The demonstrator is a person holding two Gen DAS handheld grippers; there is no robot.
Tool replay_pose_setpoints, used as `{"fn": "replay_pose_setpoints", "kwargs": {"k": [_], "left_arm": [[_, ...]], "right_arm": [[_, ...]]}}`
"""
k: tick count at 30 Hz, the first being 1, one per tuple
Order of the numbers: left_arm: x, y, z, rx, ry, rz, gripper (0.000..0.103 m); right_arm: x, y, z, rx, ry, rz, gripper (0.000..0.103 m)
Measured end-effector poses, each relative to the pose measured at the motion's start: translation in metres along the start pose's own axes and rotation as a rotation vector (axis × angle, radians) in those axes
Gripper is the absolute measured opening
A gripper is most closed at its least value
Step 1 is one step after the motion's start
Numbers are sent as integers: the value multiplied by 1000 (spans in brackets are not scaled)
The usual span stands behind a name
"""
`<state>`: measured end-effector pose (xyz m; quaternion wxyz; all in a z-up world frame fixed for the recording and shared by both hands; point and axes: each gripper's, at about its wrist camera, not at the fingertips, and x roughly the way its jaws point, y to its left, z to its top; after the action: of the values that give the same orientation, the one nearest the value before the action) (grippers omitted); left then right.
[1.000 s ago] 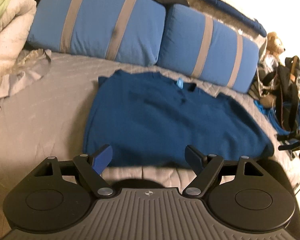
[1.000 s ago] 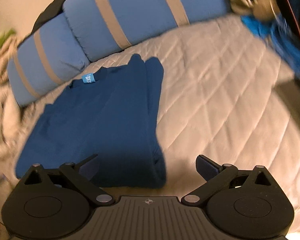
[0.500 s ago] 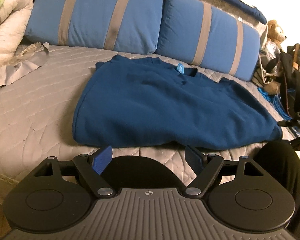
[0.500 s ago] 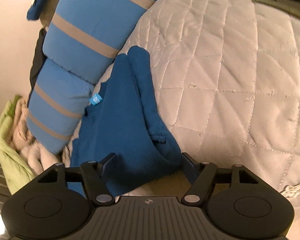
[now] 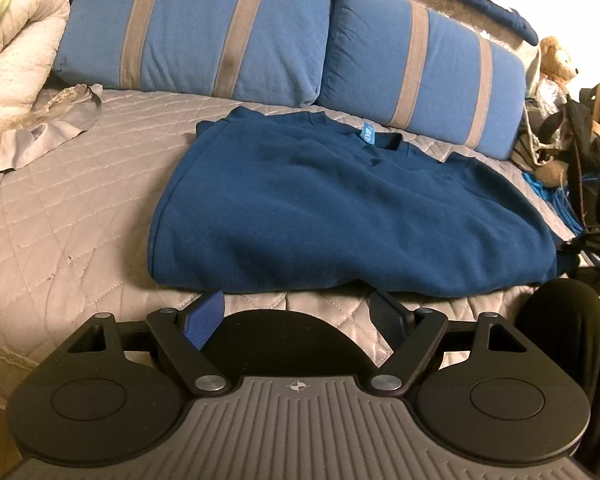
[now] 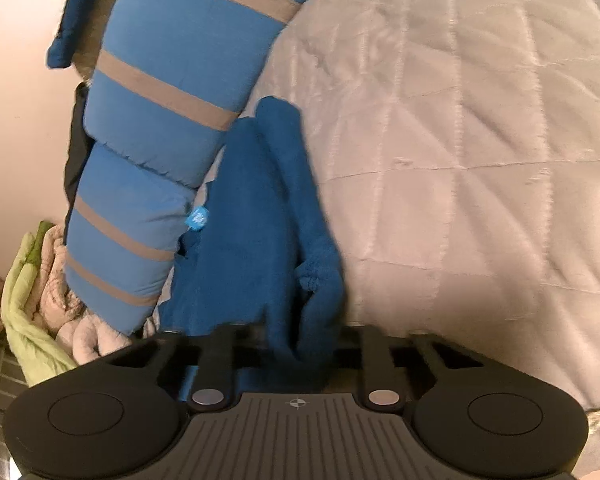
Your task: Fold clothes
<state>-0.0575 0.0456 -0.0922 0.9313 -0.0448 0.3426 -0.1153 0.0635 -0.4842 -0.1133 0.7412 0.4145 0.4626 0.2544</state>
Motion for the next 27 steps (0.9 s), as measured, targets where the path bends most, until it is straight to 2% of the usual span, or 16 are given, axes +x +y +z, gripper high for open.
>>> {"fn": "replay_pose_setpoints", "kwargs": {"k": [4,10,12,15,18,21,27], "left_arm": [[0,0,0,1,1,1,80],[0,1,0,-8,-2,-6,80],[0,1,1,-11,-2,-8,80],[0,2,1,-15,-4,-10,80],[0,3,1,-23,-8,-14,80],[0,3,0,-23,-8,-14,80],[0,-1,2,-11,0,11,80]], "right_arm": [[-9,29,3,-110,-25,-10,17],[-28,65,9,-157,-44,121,16],[-27,66,10,-151,-45,99,16],[-21,62,7,-144,-49,17,16],[-18,49,4,-75,-48,-15,16],[-19,46,4,-58,-46,-12,16],[-22,87,3,-162,-43,32,16]]}}
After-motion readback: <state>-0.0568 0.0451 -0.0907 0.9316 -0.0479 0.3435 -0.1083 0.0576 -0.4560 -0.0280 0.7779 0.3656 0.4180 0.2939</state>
